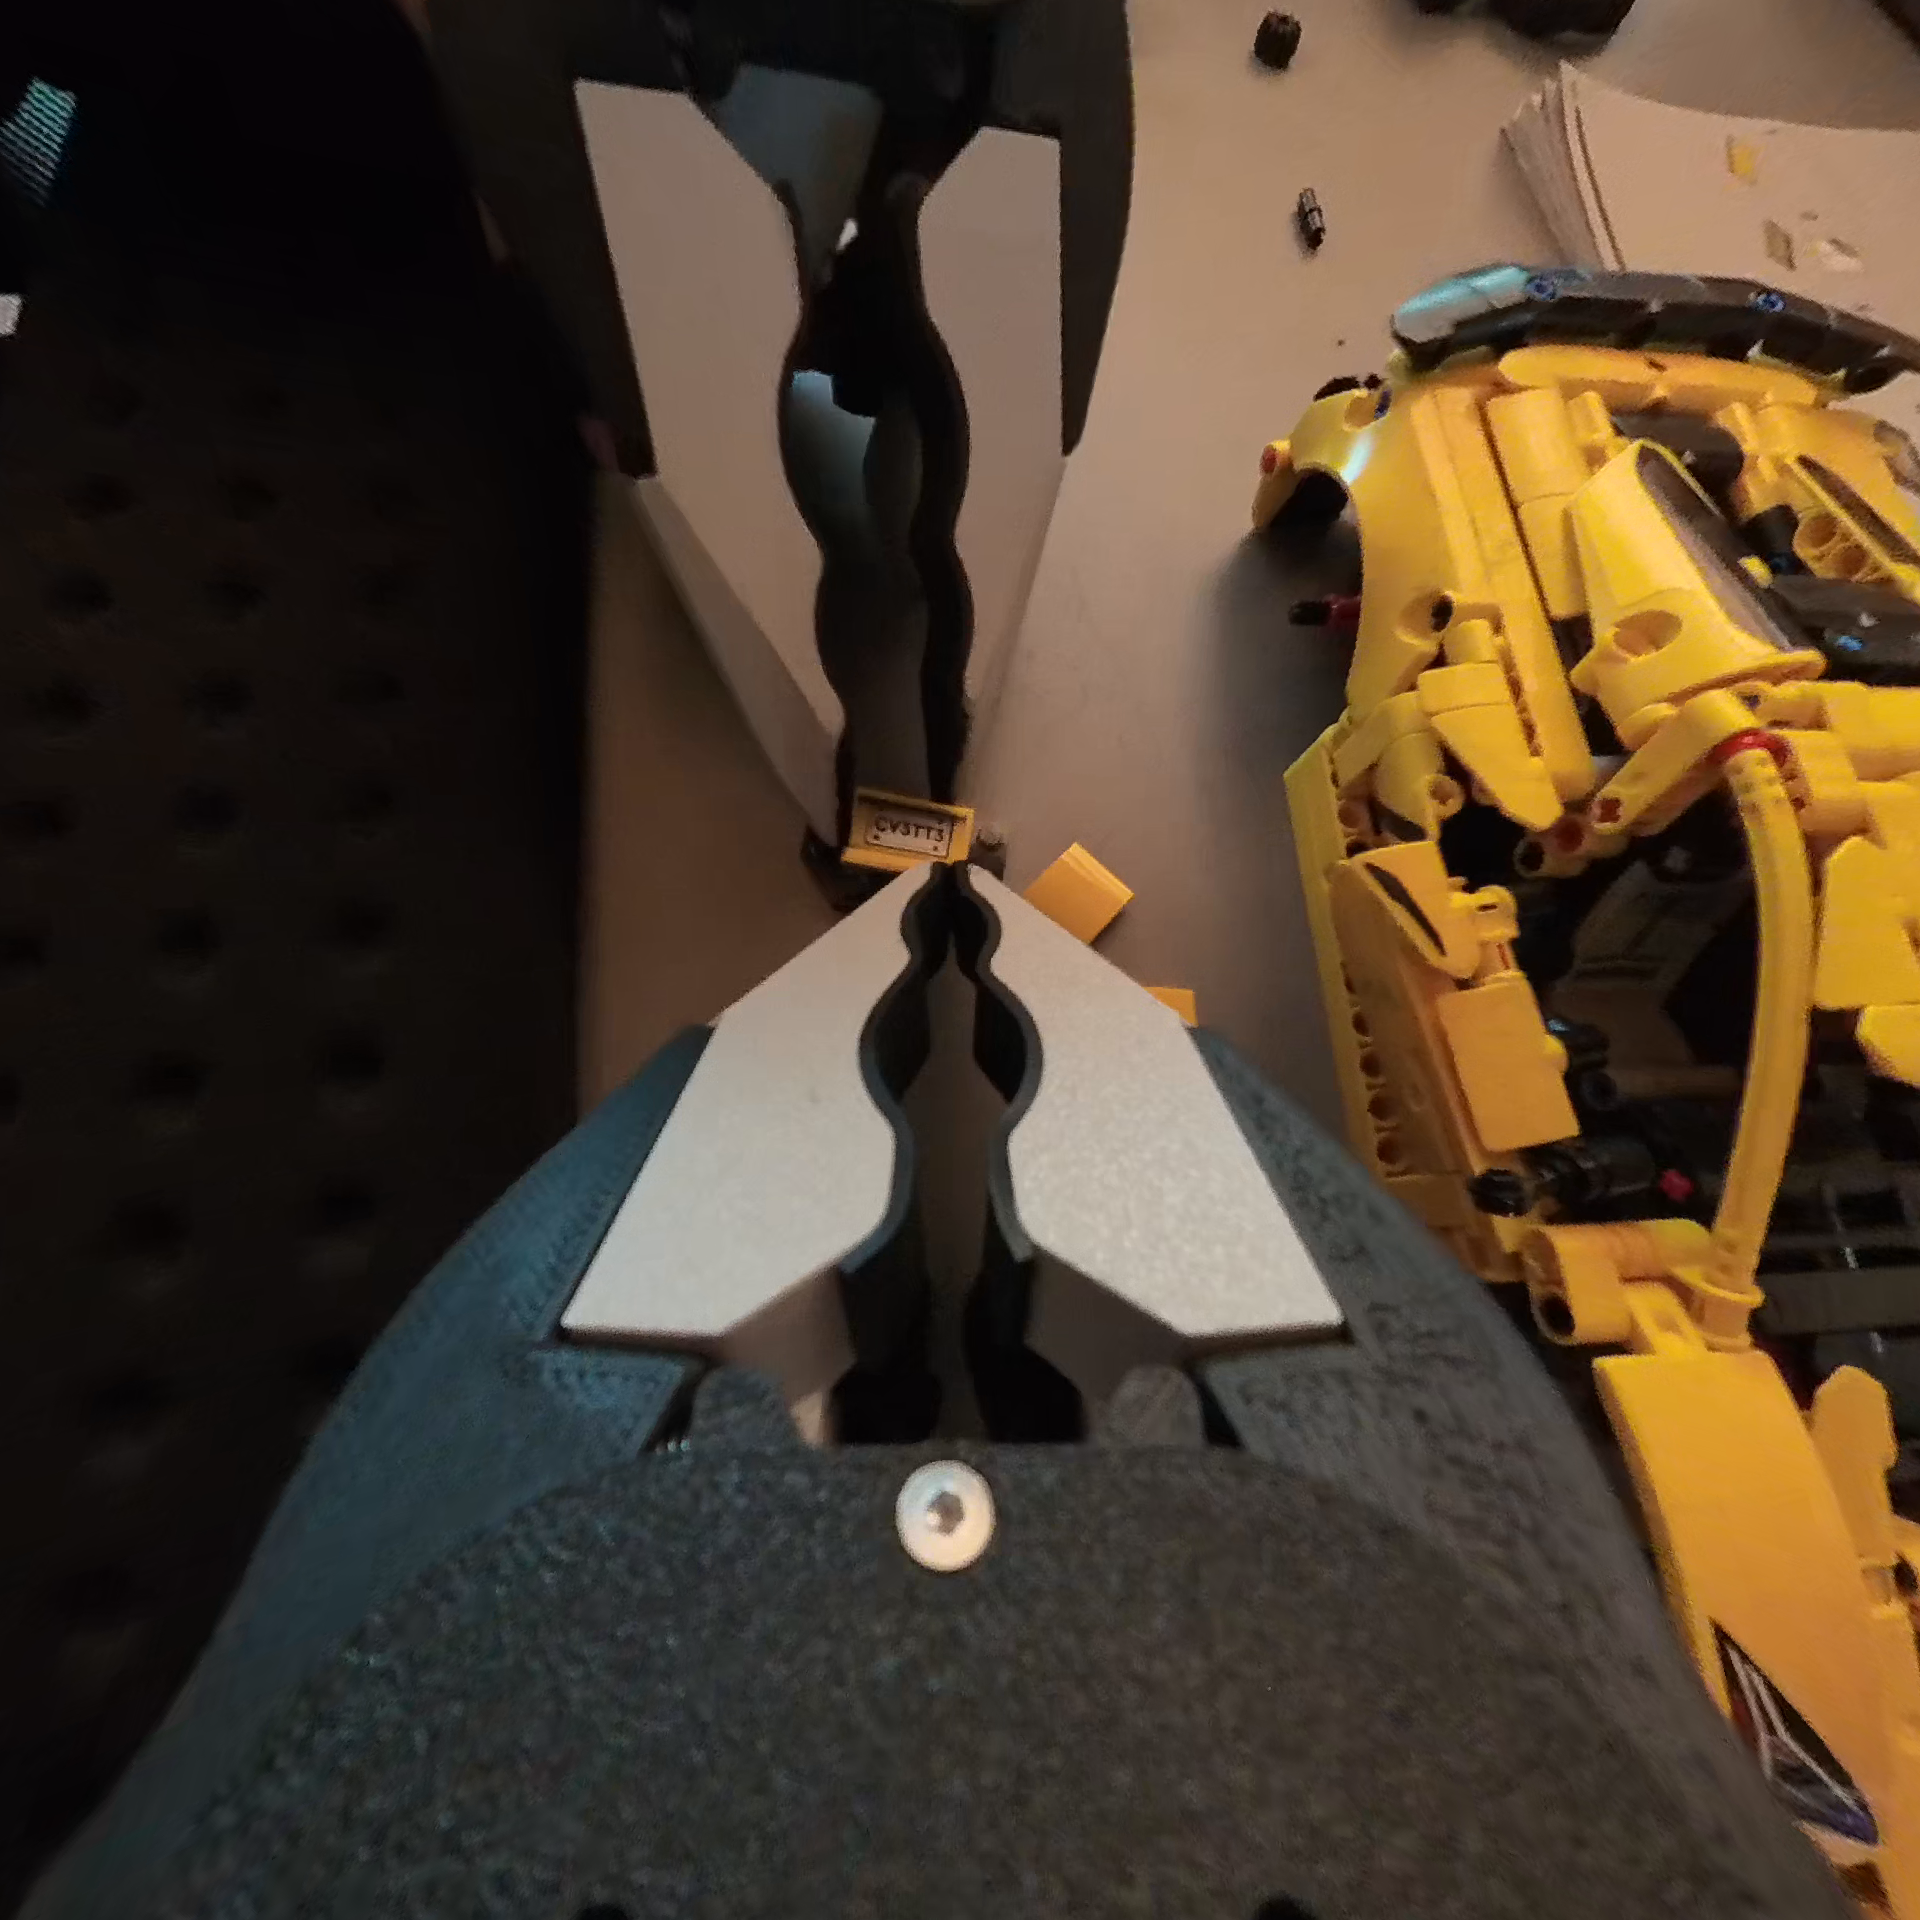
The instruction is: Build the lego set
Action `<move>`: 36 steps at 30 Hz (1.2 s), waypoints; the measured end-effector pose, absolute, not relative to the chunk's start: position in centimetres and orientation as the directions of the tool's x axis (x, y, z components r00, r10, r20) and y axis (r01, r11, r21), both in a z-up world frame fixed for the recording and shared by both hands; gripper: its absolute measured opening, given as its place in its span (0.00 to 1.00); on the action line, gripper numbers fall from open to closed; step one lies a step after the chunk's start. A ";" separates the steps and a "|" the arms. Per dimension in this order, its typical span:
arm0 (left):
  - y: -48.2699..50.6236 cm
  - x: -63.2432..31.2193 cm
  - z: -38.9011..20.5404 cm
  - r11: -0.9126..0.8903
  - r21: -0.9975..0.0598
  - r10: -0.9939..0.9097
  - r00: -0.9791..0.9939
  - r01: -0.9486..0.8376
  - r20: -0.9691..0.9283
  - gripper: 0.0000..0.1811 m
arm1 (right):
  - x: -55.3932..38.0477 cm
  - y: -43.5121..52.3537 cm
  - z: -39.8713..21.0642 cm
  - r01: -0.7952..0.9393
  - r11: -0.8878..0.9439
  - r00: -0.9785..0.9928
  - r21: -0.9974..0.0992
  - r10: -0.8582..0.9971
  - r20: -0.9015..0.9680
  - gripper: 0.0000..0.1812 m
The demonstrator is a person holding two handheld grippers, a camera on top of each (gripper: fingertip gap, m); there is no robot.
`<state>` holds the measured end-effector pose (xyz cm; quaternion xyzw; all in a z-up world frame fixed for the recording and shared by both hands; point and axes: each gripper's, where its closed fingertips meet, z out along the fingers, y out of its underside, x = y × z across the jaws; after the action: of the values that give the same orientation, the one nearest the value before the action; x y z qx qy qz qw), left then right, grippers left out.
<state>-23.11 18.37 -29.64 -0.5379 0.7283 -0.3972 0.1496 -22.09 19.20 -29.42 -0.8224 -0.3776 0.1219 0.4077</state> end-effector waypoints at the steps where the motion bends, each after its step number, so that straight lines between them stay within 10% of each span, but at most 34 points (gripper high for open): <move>1: 18.4 -23.1 -29.6 0.102 -0.738 -0.903 -0.373 -0.667 0.212 0.11 | -22.1 19.2 -29.4 0.537 -0.378 0.684 -0.754 0.718 0.127 0.01; 21: 18.5 -22.2 -29.7 -0.104 -0.633 -0.971 -0.061 -0.767 0.233 0.13 | -18.7 20.6 -24.7 0.146 -0.408 0.841 -0.901 0.531 -0.104 0.00; 36: 18.7 -22.2 -29.7 -0.148 -0.632 -0.960 -0.044 -0.761 0.278 0.09 | -21.9 18.9 -28.0 0.312 -0.460 0.763 -0.831 0.643 -0.069 0.01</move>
<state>-22.19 18.72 -29.69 -0.6759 0.6363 -0.3422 0.1451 -21.88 18.92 -27.95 -0.8329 -0.2867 0.1907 0.4331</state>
